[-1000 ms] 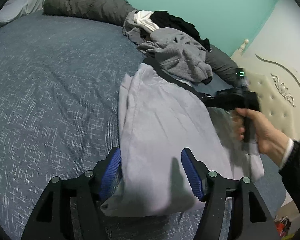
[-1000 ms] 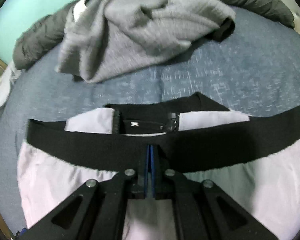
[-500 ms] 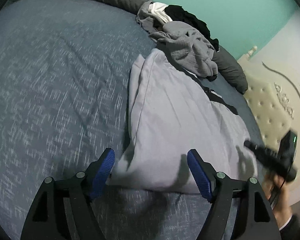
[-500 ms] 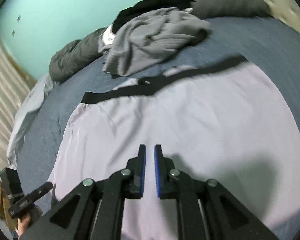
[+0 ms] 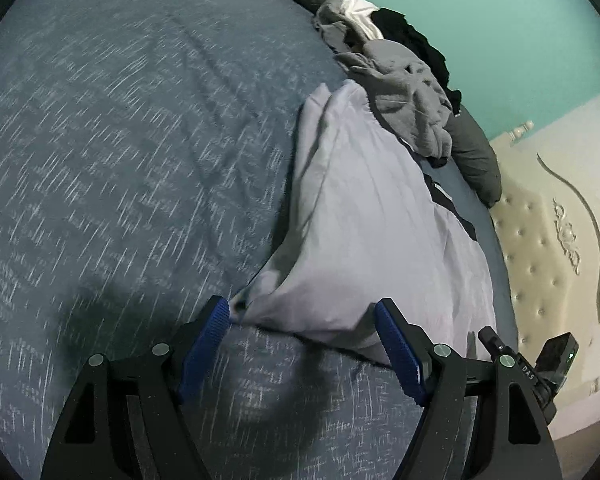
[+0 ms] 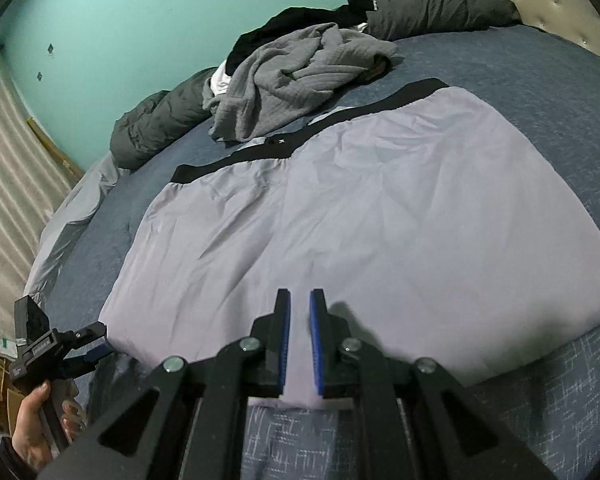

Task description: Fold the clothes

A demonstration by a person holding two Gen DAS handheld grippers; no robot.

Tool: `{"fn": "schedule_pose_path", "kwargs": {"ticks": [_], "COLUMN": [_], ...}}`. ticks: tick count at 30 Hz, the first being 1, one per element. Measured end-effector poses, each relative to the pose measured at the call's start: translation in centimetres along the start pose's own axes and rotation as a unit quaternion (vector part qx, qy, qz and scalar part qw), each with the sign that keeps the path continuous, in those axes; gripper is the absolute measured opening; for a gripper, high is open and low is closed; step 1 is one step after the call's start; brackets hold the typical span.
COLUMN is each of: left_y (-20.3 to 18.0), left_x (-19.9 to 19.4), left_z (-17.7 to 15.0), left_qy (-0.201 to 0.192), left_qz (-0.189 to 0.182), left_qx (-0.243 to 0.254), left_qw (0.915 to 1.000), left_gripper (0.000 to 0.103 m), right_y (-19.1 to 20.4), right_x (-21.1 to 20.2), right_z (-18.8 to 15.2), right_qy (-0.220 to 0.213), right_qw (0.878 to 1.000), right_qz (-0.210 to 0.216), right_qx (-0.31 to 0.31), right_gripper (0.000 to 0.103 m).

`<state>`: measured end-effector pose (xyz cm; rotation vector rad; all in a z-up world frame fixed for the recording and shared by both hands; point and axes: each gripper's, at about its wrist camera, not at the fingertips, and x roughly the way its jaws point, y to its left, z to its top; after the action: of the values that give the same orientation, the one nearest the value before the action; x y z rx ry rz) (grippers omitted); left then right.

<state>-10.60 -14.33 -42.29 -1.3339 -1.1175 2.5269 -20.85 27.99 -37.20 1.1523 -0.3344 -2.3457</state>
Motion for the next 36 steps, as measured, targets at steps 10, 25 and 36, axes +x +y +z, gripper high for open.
{"fn": "schedule_pose_path", "kwargs": {"ticks": [10, 25, 36], "left_y": [-0.2, -4.0, -14.9], "left_x": [1.1, 1.9, -0.8], "left_z": [0.0, 1.4, 3.2], "left_qy": [-0.018, -0.069, -0.104], "left_qz": [-0.004, -0.033, -0.068], "left_qx": [-0.003, 0.018, 0.122], "left_qw": [0.9998, 0.9969, 0.9847], "left_gripper": [0.079, 0.022, 0.014], "right_y": [-1.3, -4.0, -7.0], "right_x": [-0.4, -3.1, -6.0], "right_z": [-0.3, 0.2, 0.9], "right_qy": [0.002, -0.029, -0.059], "right_qw": [1.0, 0.999, 0.996], "right_qz": [0.02, 0.002, 0.002], "right_qx": [0.011, 0.021, 0.059], "right_gripper": [0.009, 0.013, 0.015]}}
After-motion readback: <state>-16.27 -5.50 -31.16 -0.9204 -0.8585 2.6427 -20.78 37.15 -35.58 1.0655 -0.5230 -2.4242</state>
